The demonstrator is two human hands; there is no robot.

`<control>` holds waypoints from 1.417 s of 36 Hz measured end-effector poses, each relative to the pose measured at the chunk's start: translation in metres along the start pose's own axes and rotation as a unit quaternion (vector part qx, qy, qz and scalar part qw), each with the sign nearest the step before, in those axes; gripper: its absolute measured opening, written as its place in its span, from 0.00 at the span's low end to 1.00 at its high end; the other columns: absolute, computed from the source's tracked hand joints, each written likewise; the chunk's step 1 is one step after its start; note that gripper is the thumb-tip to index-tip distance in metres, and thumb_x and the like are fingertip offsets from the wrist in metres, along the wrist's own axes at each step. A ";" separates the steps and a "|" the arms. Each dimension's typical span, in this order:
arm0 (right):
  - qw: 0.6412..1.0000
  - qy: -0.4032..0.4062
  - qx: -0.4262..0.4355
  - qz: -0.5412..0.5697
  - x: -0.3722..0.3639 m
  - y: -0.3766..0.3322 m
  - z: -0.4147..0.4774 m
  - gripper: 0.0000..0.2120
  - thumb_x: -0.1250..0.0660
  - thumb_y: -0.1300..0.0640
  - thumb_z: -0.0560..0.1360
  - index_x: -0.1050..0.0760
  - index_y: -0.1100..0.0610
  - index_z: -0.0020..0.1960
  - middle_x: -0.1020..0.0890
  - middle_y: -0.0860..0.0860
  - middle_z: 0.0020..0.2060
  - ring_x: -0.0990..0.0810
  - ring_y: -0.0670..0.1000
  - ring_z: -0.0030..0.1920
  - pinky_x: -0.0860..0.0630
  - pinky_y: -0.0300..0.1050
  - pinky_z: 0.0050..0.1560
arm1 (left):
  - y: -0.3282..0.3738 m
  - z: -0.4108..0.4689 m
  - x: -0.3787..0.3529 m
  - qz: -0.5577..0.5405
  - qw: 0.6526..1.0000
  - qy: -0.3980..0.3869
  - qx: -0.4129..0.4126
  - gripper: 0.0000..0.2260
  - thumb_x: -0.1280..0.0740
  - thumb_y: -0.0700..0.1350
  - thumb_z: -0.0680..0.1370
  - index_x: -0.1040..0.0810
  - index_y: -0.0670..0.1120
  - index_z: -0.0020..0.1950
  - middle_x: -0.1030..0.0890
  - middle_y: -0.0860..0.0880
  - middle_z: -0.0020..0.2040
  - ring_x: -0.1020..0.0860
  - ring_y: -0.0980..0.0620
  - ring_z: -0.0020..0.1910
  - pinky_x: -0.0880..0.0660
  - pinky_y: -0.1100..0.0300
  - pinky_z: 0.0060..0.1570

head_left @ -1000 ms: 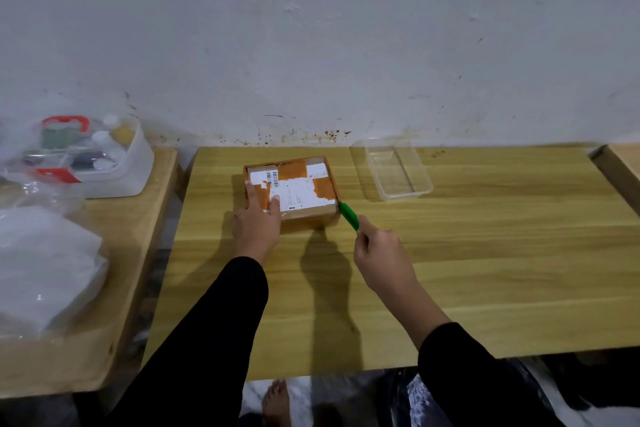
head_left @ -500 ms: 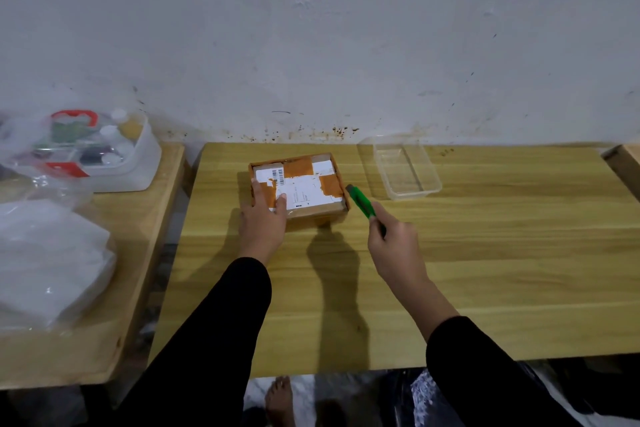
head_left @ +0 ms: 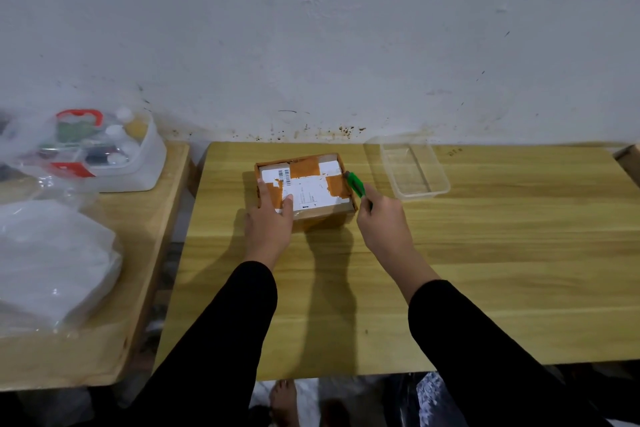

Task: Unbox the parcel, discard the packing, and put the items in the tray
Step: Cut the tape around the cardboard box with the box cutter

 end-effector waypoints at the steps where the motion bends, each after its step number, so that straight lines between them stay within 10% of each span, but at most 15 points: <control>1: 1.000 -0.004 -0.002 -0.010 0.000 -0.001 0.001 0.13 0.47 0.61 0.78 0.28 0.60 0.59 0.25 0.59 0.32 0.28 0.54 0.28 0.35 0.42 0.26 | 0.000 -0.001 0.000 -0.003 1.000 0.001 0.002 0.30 0.48 0.61 0.79 0.59 0.57 0.76 0.34 0.39 0.67 0.34 0.40 0.66 0.30 0.46 0.61; 11: 0.994 -0.067 -0.014 -0.081 -0.006 -0.007 0.002 0.11 0.47 0.62 0.78 0.27 0.63 0.51 0.28 0.54 0.34 0.28 0.55 0.33 0.38 0.41 0.25 | 0.004 -0.007 0.003 -0.011 1.000 0.016 0.012 0.30 0.48 0.60 0.80 0.59 0.56 0.77 0.34 0.38 0.67 0.34 0.40 0.66 0.30 0.47 0.60; 24: 0.997 -0.021 0.020 -0.067 0.000 0.016 -0.040 0.17 0.47 0.59 0.79 0.34 0.54 0.67 0.26 0.58 0.31 0.28 0.58 0.31 0.35 0.46 0.30 | 0.005 -0.007 0.005 0.005 1.000 0.018 -0.002 0.30 0.49 0.61 0.80 0.58 0.55 0.77 0.32 0.36 0.65 0.33 0.38 0.65 0.31 0.46 0.60; 35: 0.980 0.032 -0.032 0.196 0.020 0.054 -0.060 0.18 0.41 0.59 0.79 0.31 0.52 0.68 0.28 0.51 0.27 0.34 0.47 0.26 0.36 0.37 0.25 | 0.001 -0.002 0.006 -0.021 0.999 -0.018 -0.031 0.31 0.48 0.63 0.78 0.58 0.58 0.76 0.38 0.37 0.72 0.38 0.36 0.70 0.36 0.41 0.67; 41: 0.960 0.056 -0.051 0.271 0.023 0.044 -0.050 0.18 0.40 0.53 0.78 0.31 0.52 0.68 0.29 0.44 0.25 0.34 0.47 0.27 0.36 0.39 0.25 | -0.006 -0.017 0.009 -0.101 0.994 -0.022 -0.048 0.28 0.47 0.57 0.81 0.55 0.54 0.77 0.31 0.42 0.68 0.29 0.47 0.57 0.31 0.57 0.50; 47: 0.961 0.105 -0.047 0.251 0.023 0.039 -0.040 0.18 0.35 0.56 0.76 0.28 0.56 0.66 0.17 0.49 0.50 0.28 0.39 0.24 0.36 0.29 0.21 | -0.008 -0.024 0.010 -0.140 0.989 -0.011 -0.042 0.27 0.46 0.54 0.81 0.53 0.52 0.78 0.31 0.44 0.69 0.30 0.49 0.59 0.35 0.59 0.50; 51: 0.957 0.090 -0.060 0.267 0.014 0.041 -0.032 0.18 0.38 0.57 0.78 0.30 0.54 0.67 0.23 0.49 0.31 0.34 0.43 0.21 0.39 0.31 0.21 | -0.011 -0.021 0.009 -0.142 0.989 -0.006 -0.026 0.26 0.46 0.54 0.82 0.52 0.52 0.78 0.32 0.44 0.70 0.30 0.44 0.65 0.34 0.58 0.51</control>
Point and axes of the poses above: each hand's wrist, its own z-axis towards the middle knuckle, its own x-axis out of the back of the hand, y = z × x, the point moved 9 cm from there along z, towards the middle knuckle
